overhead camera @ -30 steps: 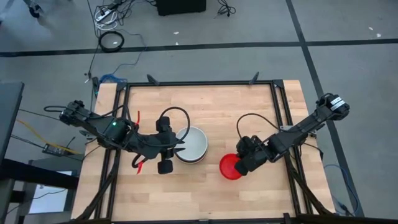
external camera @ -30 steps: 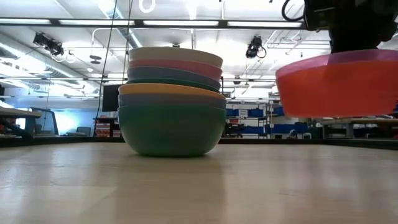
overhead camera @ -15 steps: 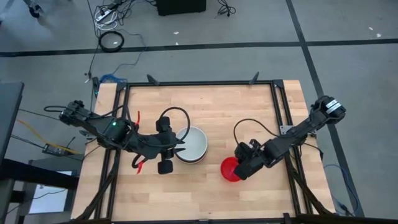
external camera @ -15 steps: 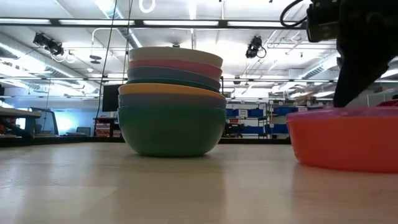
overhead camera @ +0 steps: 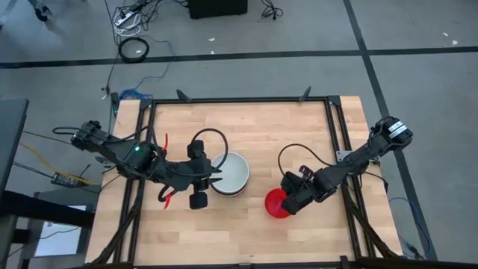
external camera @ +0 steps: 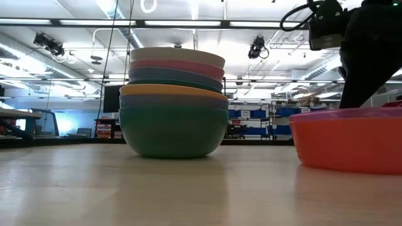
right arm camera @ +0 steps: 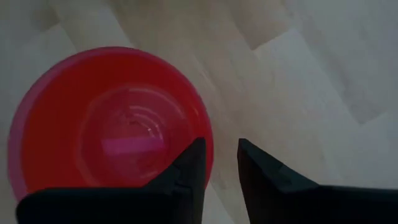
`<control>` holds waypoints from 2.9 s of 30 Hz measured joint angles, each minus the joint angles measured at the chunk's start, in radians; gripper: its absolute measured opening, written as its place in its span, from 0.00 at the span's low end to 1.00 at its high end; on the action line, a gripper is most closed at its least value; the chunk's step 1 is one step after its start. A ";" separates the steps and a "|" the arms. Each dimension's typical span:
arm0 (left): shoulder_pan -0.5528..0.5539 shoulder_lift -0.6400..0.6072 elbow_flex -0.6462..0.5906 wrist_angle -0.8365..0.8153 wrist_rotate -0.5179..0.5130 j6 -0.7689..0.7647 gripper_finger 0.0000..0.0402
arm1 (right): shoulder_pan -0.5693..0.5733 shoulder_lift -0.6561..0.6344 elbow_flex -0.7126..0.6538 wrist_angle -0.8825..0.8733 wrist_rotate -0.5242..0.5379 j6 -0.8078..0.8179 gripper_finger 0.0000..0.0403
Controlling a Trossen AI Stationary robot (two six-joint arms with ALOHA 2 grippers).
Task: Nest bowls inside each other
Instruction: Stack the red bowl on top of the white bowl
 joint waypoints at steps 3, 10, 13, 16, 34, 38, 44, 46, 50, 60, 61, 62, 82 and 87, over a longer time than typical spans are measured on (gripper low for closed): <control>0.000 0.000 0.000 0.001 0.000 0.000 0.26 | -0.003 0.000 0.000 -0.002 0.000 -0.003 0.22; 0.000 0.000 0.000 0.001 0.000 0.001 0.26 | -0.009 0.013 0.000 0.003 -0.026 -0.007 0.29; 0.000 0.000 0.000 0.001 0.000 0.001 0.26 | -0.012 0.028 0.000 0.008 -0.033 -0.008 0.29; 0.000 0.000 0.000 0.001 0.000 0.001 0.26 | -0.016 0.035 0.000 0.011 -0.039 -0.008 0.29; 0.000 0.000 0.000 0.001 0.000 0.001 0.26 | -0.022 0.036 0.000 0.013 -0.062 -0.016 0.01; 0.000 0.000 0.000 0.000 0.000 0.001 0.26 | -0.022 0.035 0.000 0.021 -0.072 -0.017 0.01; 0.000 0.000 0.000 0.000 0.000 0.001 0.26 | -0.021 0.035 0.000 0.038 -0.080 -0.009 0.00; 0.000 0.000 0.000 0.001 0.000 0.001 0.26 | -0.020 0.035 0.000 0.026 -0.078 -0.016 0.00; 0.000 0.000 0.000 0.001 0.000 0.001 0.26 | -0.019 0.008 0.000 0.055 -0.059 -0.023 0.00; 0.000 0.000 0.000 0.000 0.000 0.001 0.26 | 0.000 -0.143 0.001 0.021 0.040 -0.010 0.00; 0.000 0.000 0.000 0.000 0.000 0.001 0.26 | -0.001 -0.150 0.001 0.028 0.035 -0.019 0.00; 0.000 0.000 0.000 0.000 0.000 0.001 0.26 | 0.001 -0.157 0.001 0.031 0.046 -0.019 0.00; 0.000 0.000 0.000 -0.002 0.000 0.001 0.26 | 0.020 -0.175 -0.002 0.030 0.204 -0.011 0.00; 0.000 0.000 0.000 -0.006 0.000 0.001 0.26 | 0.020 -0.175 -0.001 0.025 0.210 -0.012 0.00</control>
